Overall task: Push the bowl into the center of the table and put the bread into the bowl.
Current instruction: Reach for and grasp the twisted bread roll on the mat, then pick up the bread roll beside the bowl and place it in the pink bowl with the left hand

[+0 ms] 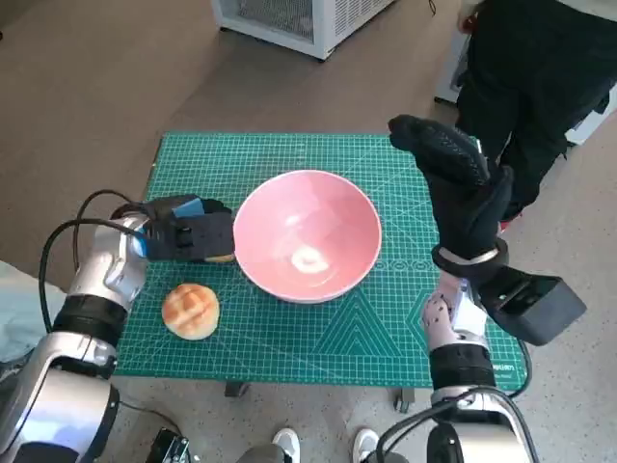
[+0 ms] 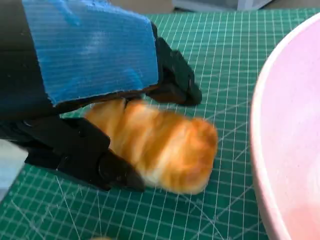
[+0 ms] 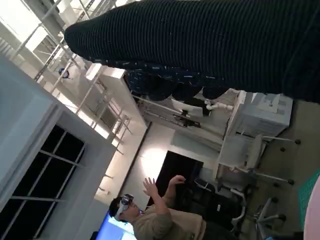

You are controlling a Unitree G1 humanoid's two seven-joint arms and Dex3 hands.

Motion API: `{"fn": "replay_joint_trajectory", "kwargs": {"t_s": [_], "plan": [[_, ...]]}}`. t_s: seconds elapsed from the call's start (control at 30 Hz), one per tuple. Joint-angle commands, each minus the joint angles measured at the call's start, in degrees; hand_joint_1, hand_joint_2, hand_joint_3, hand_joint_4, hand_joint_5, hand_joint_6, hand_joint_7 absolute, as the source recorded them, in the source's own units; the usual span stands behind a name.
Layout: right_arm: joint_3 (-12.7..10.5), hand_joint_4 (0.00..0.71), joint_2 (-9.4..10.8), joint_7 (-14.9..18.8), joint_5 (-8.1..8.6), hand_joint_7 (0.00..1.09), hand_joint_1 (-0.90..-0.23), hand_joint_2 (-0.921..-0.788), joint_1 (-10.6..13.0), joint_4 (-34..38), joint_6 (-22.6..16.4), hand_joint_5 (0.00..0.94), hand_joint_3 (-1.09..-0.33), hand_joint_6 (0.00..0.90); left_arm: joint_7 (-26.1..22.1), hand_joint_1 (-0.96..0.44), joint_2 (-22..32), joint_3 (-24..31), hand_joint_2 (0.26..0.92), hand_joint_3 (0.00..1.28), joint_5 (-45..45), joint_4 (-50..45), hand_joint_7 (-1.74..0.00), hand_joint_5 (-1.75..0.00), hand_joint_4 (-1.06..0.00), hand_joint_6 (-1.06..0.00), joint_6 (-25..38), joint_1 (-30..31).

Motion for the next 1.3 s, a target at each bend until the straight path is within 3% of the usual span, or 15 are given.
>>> {"fn": "replay_joint_trajectory", "kwargs": {"t_s": [0.03,0.07,0.13,0.27,0.7,1.1,1.3], "plan": [[0.0,0.215,0.2,-0.1,0.19,0.55,-0.735,-0.921,1.4,0.0,0.8,0.001,-0.840,0.063,0.6,-0.15,0.2,-1.4,0.880,0.07,1.5,2.5,-0.74,-0.62,-0.65,-0.68,-1.0,-0.5],[0.0,0.215,0.2,-0.1,0.20,0.55,-0.736,-0.921,1.4,0.0,0.8,0.001,-0.839,0.063,0.8,-0.09,0.3,-1.5,0.895,0.07,1.7,2.8,-0.90,-0.82,-0.67,-0.65,-1.2,-0.6],[0.0,0.215,0.2,-0.1,0.29,0.55,-0.736,-0.921,1.4,0.0,0.9,0.001,-0.839,0.062,1.1,-0.04,0.4,-1.6,0.909,0.08,1.9,3.3,-1.05,-1.04,-0.69,-0.61,-1.4,-0.8],[0.0,0.214,0.3,0.0,0.41,0.55,-0.736,-0.921,1.5,-0.1,0.9,0.001,-0.839,0.061,1.9,-0.01,0.9,-1.7,0.915,0.06,2.2,3.8,-1.11,-1.14,-0.71,-0.62,-2.0,-1.1],[0.1,0.213,0.6,0.2,0.29,0.55,-0.736,-0.921,1.1,0.3,0.8,0.000,-0.839,0.061,7.3,0.00,4.1,1.2,0.920,0.06,0.6,1.6,-1.13,-1.18,-0.71,-0.63,-5.7,-0.9],[0.0,0.213,0.4,0.6,0.63,0.54,-0.736,-0.921,1.2,0.1,1.0,0.000,-0.839,0.061,6.9,0.00,8.5,7.7,0.919,0.04,-2.7,-7.8,-1.13,-1.12,-0.75,-0.64,-4.1,-1.1],[-0.1,0.213,0.3,1.1,0.98,0.54,-0.736,-0.921,1.2,0.0,1.1,0.000,-0.838,0.062,5.5,0.00,10.6,12.6,0.919,0.03,-5.9,-17.9,-1.15,-1.09,-0.75,-0.64,-1.9,1.3]]}}
